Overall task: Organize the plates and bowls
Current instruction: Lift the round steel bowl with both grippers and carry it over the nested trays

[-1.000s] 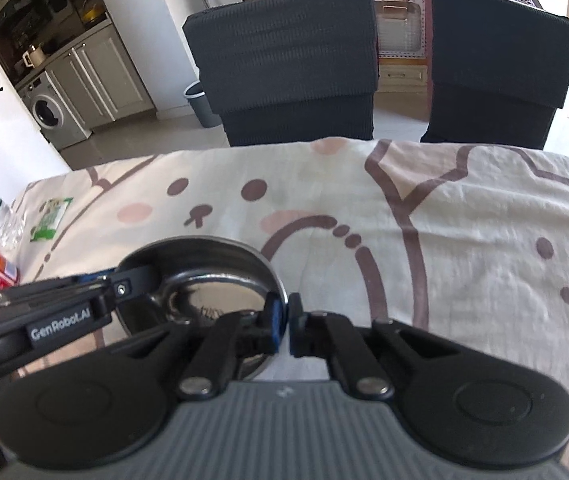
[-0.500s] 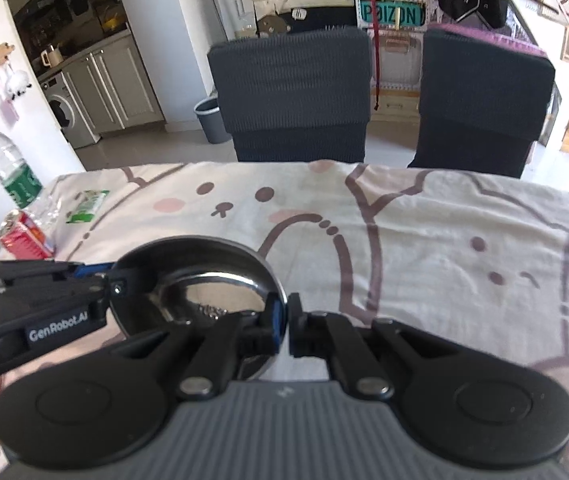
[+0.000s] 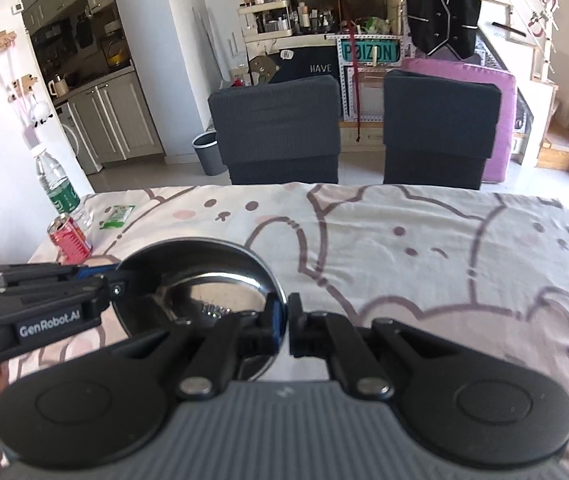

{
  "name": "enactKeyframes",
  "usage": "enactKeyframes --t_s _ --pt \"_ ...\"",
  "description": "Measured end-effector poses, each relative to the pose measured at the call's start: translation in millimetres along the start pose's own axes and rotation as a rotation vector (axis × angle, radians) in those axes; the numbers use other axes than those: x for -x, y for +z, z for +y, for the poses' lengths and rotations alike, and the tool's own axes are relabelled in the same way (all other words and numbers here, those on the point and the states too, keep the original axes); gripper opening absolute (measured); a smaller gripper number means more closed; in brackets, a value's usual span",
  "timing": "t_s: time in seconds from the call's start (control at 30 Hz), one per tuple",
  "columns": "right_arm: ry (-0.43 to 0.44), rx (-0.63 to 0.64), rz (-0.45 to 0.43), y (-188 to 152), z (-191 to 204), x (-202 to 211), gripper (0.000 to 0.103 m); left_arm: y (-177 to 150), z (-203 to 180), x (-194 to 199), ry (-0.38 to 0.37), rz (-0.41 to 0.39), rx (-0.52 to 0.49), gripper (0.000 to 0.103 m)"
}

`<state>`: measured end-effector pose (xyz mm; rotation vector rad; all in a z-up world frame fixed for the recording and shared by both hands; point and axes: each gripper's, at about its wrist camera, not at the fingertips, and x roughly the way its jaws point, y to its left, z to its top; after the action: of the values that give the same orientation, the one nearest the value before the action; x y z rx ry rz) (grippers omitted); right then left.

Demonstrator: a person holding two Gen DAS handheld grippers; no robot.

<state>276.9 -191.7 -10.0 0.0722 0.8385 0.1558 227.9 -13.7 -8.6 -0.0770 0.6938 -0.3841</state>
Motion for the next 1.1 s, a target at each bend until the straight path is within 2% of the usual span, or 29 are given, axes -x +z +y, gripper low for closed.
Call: enactKeyframes --t_s 0.1,0.2,0.4,0.73,1.1 --pt "-0.003 -0.003 -0.004 -23.1 -9.9 19.1 0.005 -10.9 -18.2 6.0 -0.023 0.003 -0.019 0.012" --pt "0.007 -0.061 0.0 -40.6 -27.2 31.7 0.005 -19.3 -36.7 5.3 -0.058 0.018 -0.032 0.012" --pt "-0.058 -0.103 0.002 -59.2 -58.7 59.6 0.005 -25.3 -76.8 -9.4 -0.11 0.036 -0.069 0.011" --pt "-0.144 -0.16 0.067 -82.8 -105.7 71.0 0.005 -40.2 -122.5 -48.2 -0.182 0.115 -0.1 0.011" --pt "-0.201 -0.243 0.19 -120.2 -150.1 66.5 0.007 -66.8 -163.7 -88.7 -0.24 0.243 -0.169 0.011"
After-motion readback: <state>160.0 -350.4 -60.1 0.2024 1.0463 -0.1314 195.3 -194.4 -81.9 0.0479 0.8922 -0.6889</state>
